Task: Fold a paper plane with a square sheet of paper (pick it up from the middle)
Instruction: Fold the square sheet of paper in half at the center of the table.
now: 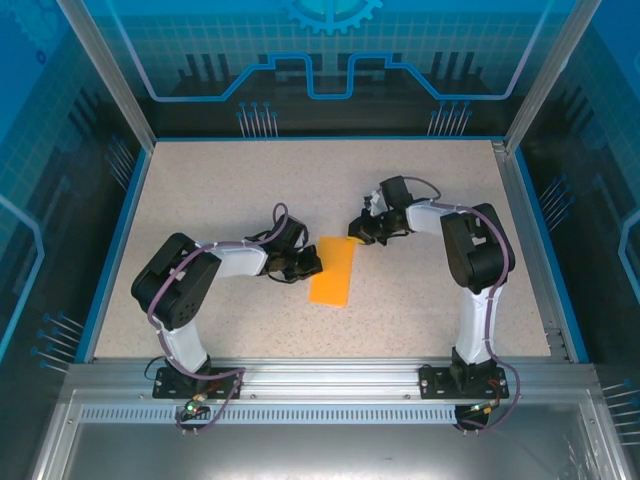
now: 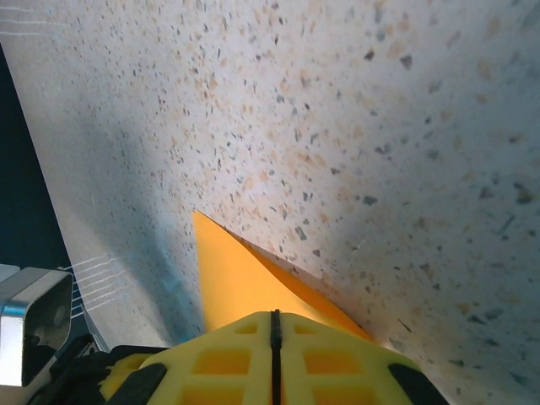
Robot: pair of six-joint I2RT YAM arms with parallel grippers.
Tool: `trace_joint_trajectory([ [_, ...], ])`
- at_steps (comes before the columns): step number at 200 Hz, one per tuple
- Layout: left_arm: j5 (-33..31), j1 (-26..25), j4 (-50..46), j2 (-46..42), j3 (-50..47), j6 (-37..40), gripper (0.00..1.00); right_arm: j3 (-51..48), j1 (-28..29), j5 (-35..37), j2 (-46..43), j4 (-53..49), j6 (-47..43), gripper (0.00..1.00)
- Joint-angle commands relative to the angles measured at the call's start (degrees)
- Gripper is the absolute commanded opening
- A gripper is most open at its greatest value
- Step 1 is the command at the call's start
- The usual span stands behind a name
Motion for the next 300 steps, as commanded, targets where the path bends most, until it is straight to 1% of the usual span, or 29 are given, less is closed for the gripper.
trace_joint_trajectory([
  [1,-0.37,-0.66,-7.17,1.65,-0.98,1.28,0.00,0.26,-0.47,1.61,2.05,-2.74,-1.10,0.09],
  [37,-0.01,-0.68,-7.61,0.97,-0.42,1.48,0.00,0.03,-0.30,3.14,3.91,-3.20,-0.91,0.09],
  [55,0.40,-0.69,-8.00,-0.07,-0.01,1.81,0.00,1.33,-0.41,2.12,4.09,-4.41,-1.47,0.10],
  [67,0.77,-0.64,-8.35,-1.50,0.30,1.98,0.00,2.34,-0.42,1.79,2.26,-6.16,-2.63,0.11],
  [86,-0.46,-0.64,-10.94,-6.02,1.10,2.63,0.00,2.62,-0.27,4.56,-3.95,-9.76,-4.34,0.16],
  [92,-0.97,-0.59,-11.54,-7.85,1.22,2.84,0.03,2.23,-0.25,5.30,-6.23,-10.71,-4.70,0.18],
  [101,-1.98,-0.48,-12.72,-10.64,1.29,2.95,0.11,1.07,0.24,6.97,-9.66,-11.92,-5.38,0.22],
  [117,-3.21,0.07,-14.20,-15.39,0.51,3.15,0.16,-1.99,1.76,10.64,-15.18,-14.45,-5.80,0.26],
  [130,-3.23,1.36,-14.97,-18.43,-0.84,2.82,0.22,-6.80,3.60,10.80,-19.04,-12.87,-4.65,0.31],
  [140,-2.47,2.70,-14.84,-20.28,-2.33,2.60,0.26,-10.18,4.92,12.11,-21.57,-12.40,-2.90,0.34],
  [148,-1.18,4.06,-14.54,-21.64,-3.44,2.38,0.32,-13.30,5.81,12.14,-23.31,-10.85,-1.23,0.35],
  [168,4.14,6.75,-12.29,-23.29,-6.18,2.10,0.38,-19.61,8.41,11.67,-26.63,-5.96,2.40,0.38],
  [182,5.83,7.82,-11.03,-23.95,-7.30,1.66,0.41,-20.25,10.54,11.80,-26.82,-6.19,2.85,0.38],
  [191,7.18,8.19,-10.09,-23.76,-7.74,1.55,0.44,-20.25,11.78,12.79,-26.42,-6.50,3.95,0.37],
  [200,8.62,8.31,-9.53,-23.21,-7.75,1.45,0.45,-22.28,13.01,12.77,-25.99,-4.99,4.82,0.37],
  [218,9.83,8.32,-9.35,-22.02,-7.30,1.37,0.46,-22.02,14.48,13.75,-24.92,-4.94,5.75,0.37],
  [236,10.11,8.33,-9.13,-21.18,-7.11,1.19,0.48,-21.94,15.00,13.37,-23.67,-3.52,6.47,0.37],
  [286,10.83,8.13,-9.13,-18.37,-5.91,1.07,0.50,-20.92,15.28,11.49,-19.03,-2.07,7.62,0.36],
  [290,10.88,8.16,-9.09,-18.09,-5.89,1.03,0.50,-19.32,15.27,11.28,-18.69,-2.07,7.56,0.35],
  [300,10.96,8.11,-9.08,-17.81,-5.87,1.10,0.50,-19.18,15.26,11.07,-18.23,-1.91,7.45,0.35],
])
